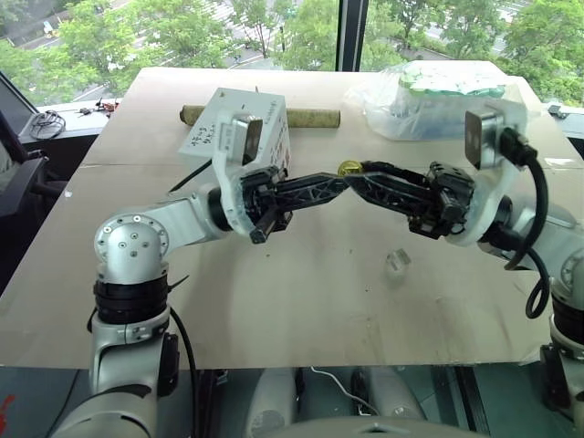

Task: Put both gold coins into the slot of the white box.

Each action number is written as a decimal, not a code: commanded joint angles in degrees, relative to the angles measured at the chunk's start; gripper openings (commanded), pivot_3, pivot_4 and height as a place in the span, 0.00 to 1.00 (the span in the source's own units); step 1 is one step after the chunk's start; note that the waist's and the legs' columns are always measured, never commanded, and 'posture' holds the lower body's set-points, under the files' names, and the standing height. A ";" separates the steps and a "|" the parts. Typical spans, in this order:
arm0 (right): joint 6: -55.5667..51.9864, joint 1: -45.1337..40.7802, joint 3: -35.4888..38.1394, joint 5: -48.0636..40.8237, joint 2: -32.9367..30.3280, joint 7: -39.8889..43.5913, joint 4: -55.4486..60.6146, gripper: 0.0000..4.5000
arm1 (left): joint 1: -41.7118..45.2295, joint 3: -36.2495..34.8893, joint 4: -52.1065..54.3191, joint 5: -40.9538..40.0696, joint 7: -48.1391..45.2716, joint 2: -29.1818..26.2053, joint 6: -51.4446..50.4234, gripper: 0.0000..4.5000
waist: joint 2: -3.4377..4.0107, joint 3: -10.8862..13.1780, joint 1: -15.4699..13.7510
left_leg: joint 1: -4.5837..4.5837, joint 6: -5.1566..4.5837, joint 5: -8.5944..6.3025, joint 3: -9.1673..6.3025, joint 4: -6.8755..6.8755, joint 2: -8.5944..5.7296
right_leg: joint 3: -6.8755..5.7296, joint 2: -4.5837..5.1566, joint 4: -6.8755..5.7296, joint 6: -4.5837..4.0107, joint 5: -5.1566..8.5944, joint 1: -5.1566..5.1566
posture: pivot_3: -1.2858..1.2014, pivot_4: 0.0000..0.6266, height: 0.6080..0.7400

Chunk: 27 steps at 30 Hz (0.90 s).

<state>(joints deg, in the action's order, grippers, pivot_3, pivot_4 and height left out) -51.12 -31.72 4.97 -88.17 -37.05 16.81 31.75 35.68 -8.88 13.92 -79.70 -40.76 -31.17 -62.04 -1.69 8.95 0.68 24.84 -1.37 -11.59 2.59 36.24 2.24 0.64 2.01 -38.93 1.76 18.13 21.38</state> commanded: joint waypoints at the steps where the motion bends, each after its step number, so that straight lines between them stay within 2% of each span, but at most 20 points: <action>1: 1.62 0.03 1.43 4.04 -1.57 1.36 2.41 0.73 | 0.24 -2.79 0.28 0.23 0.74 -0.60 2.14 0.00 | 0.00 0.00 0.00 | -0.01 0.00 0.00 0.00 0.00 0.00 | 0.00 0.01 0.00 0.00 0.00 0.00 | 0.52 0.24 1.00; 4: 1.47 0.20 2.03 8.80 -4.31 3.36 2.52 0.73 | 0.24 -4.09 0.43 1.77 2.37 -1.02 3.48 0.00 | 0.00 0.00 -0.03 | -0.01 0.00 0.00 -0.01 0.00 0.00 | 0.00 0.02 0.00 0.00 0.00 0.00 | 0.52 0.24 1.00; 5: 1.89 0.20 1.43 12.77 -6.15 4.78 3.14 0.73 | 0.37 -4.69 0.66 3.52 3.84 -1.17 4.81 0.00 | -0.01 0.00 -0.03 | 0.00 0.01 0.00 -0.01 0.00 0.00 | 0.00 0.02 0.00 0.00 0.00 0.00 | 0.52 0.24 1.00; 9: 4.97 1.00 -0.22 26.85 -13.67 10.42 6.03 0.73 | 1.39 -5.36 1.95 16.56 12.36 -2.01 12.80 0.00 | -0.01 0.05 -0.22 | 0.00 -0.01 0.00 0.00 -0.01 -0.03 | 0.00 0.00 0.04 0.01 0.00 0.00 | 0.52 0.24 1.00; 13: 7.13 5.29 3.45 33.85 -19.76 14.91 7.33 0.73 | 2.84 -2.19 3.27 34.06 24.18 -5.66 16.62 0.00 | -0.02 0.06 -0.35 | 0.01 0.01 0.00 -0.01 -0.02 -0.02 | 0.01 0.02 0.05 0.01 0.00 0.00 | 0.52 0.24 1.00; 16: 8.45 9.87 7.78 36.29 -22.40 18.00 7.71 0.73 | 4.60 0.12 2.99 41.96 29.69 -7.47 15.36 0.00 | -0.04 0.06 -0.59 | 0.03 0.03 0.01 0.02 -0.04 -0.02 | 0.03 0.04 0.08 0.01 0.00 0.00 | 0.52 0.24 1.00; 21: 9.84 14.20 12.55 38.17 -23.00 21.46 6.77 0.73 | 7.70 6.82 2.49 54.81 34.15 -10.89 13.14 0.00 | -0.06 0.08 -0.97 | 0.00 0.13 0.07 0.01 -0.04 -0.02 | 0.01 0.02 0.06 0.01 0.00 0.00 | 0.52 0.24 1.00; 24: 10.65 15.68 13.90 38.44 -22.80 23.61 6.44 0.73 | 7.87 9.91 2.41 59.47 34.72 -11.43 11.16 0.00 | -0.06 0.08 -0.98 | -0.02 0.14 0.08 0.04 -0.06 -0.02 | 0.05 0.00 0.06 0.01 0.00 0.00 | 0.52 0.24 1.00; 27: 11.41 17.44 15.59 39.13 -23.17 25.89 6.83 0.73 | 8.11 9.42 1.84 60.90 35.05 -9.86 7.71 0.00 | -0.08 0.09 -1.14 | 0.01 0.14 0.08 0.03 -0.06 -0.02 | 0.04 0.01 0.07 0.01 0.00 0.01 | 0.52 0.24 1.00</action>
<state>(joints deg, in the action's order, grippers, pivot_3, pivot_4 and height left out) -41.33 -14.44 17.31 -49.57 -59.51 41.25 37.45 42.72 1.64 14.76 -20.37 -6.44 -41.07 -52.94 -1.77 9.05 -0.46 24.85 -1.23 -11.51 2.62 36.18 2.22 0.67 2.02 -38.86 1.77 18.13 21.39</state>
